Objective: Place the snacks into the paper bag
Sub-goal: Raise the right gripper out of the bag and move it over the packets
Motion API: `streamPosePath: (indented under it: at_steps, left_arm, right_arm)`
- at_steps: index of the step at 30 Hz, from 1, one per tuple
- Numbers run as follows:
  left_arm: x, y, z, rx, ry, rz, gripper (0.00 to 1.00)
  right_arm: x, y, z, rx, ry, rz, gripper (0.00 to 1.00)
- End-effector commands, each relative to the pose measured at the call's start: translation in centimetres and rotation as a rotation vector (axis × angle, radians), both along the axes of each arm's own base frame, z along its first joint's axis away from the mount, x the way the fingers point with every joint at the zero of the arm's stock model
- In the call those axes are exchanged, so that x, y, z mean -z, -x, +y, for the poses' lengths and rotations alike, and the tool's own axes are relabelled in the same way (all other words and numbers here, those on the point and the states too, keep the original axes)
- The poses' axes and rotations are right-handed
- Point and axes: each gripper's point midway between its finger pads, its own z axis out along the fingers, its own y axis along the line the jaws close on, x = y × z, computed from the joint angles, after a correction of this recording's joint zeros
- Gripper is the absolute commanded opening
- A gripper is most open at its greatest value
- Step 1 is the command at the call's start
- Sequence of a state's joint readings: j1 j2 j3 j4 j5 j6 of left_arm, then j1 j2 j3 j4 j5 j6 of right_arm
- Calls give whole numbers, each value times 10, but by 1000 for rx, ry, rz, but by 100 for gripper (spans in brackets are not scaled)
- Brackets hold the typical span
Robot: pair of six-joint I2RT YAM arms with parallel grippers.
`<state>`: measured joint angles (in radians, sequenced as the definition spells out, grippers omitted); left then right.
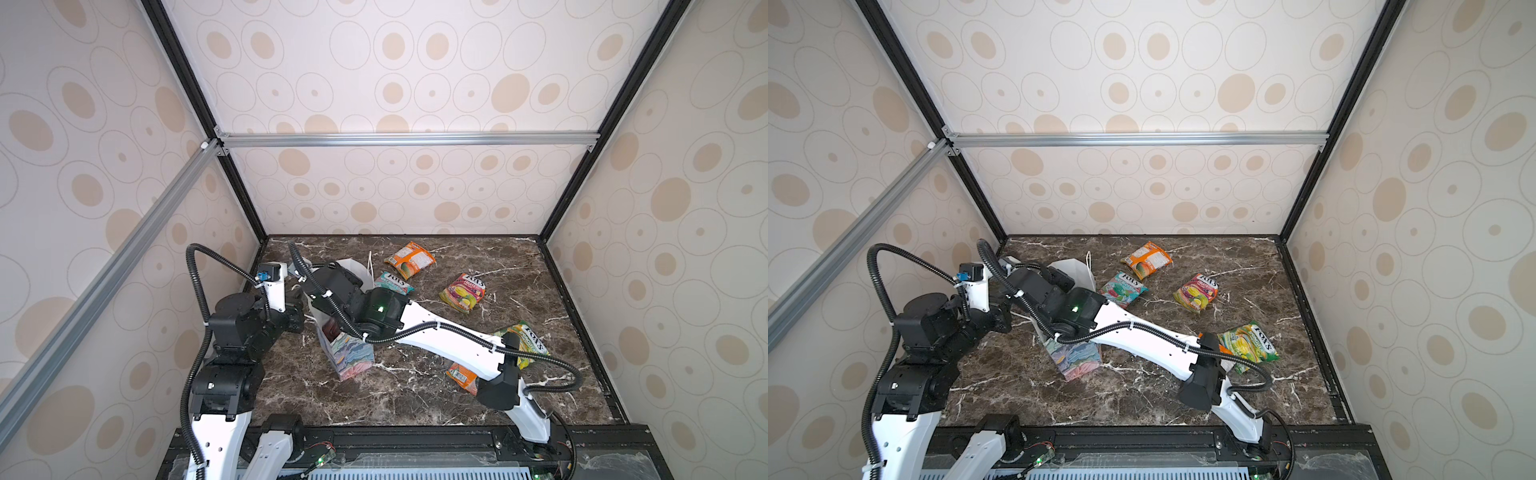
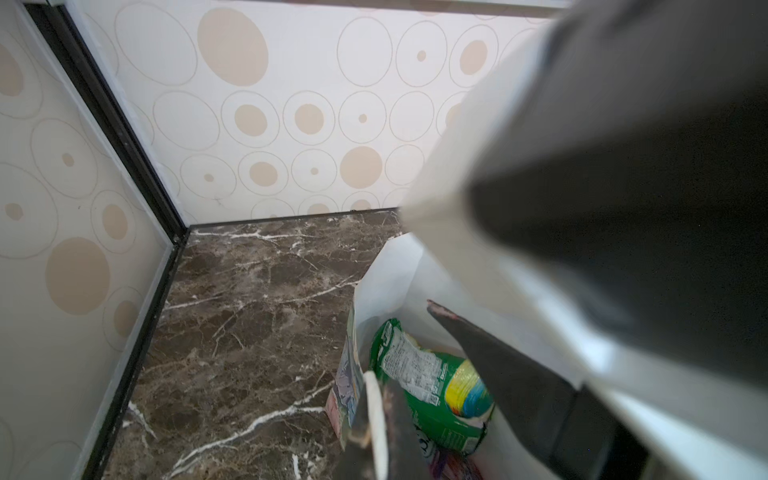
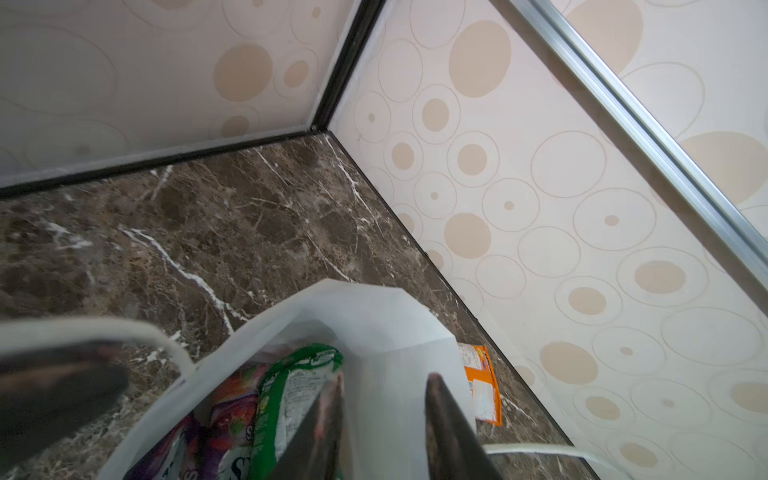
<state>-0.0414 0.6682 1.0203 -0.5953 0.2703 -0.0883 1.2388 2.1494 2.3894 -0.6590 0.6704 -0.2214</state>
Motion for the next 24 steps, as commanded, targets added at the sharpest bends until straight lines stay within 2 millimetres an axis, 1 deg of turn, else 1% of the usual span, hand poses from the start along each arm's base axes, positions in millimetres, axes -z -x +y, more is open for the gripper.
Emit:
streamPosePath:
  at_steps: [1, 4, 6, 11, 14, 16, 18, 24]
  left_arm:
    - [-4, 0, 0, 3, -8, -13, 0]
    - [-3, 0, -1, 5, -8, -10, 1]
    - [-3, -1, -1, 9, -8, -11, 0]
    - [-5, -1, -2, 12, -9, -8, 0]
    - [-6, -1, -1, 6, -11, -11, 0]
    - [-5, -1, -1, 5, -11, -9, 0]
    - [-4, -2, -1, 7, -11, -7, 0]
    - [-6, -2, -1, 6, -13, -6, 0]
  right_arm:
    - [-60, 27, -21, -78, -156, 35, 35]
    - [-62, 31, -37, -68, -167, 64, 35]
    - [-57, 31, -47, -56, -161, 77, 35]
    - [-53, 30, -77, -26, -196, 111, 36]
    - [-50, 32, -99, -7, -227, 146, 36]
    - [-43, 34, -114, -6, -265, 191, 36]
    - [-40, 35, -131, 6, -312, 232, 35]
    - [-7, 30, -194, 140, -386, 329, 35]
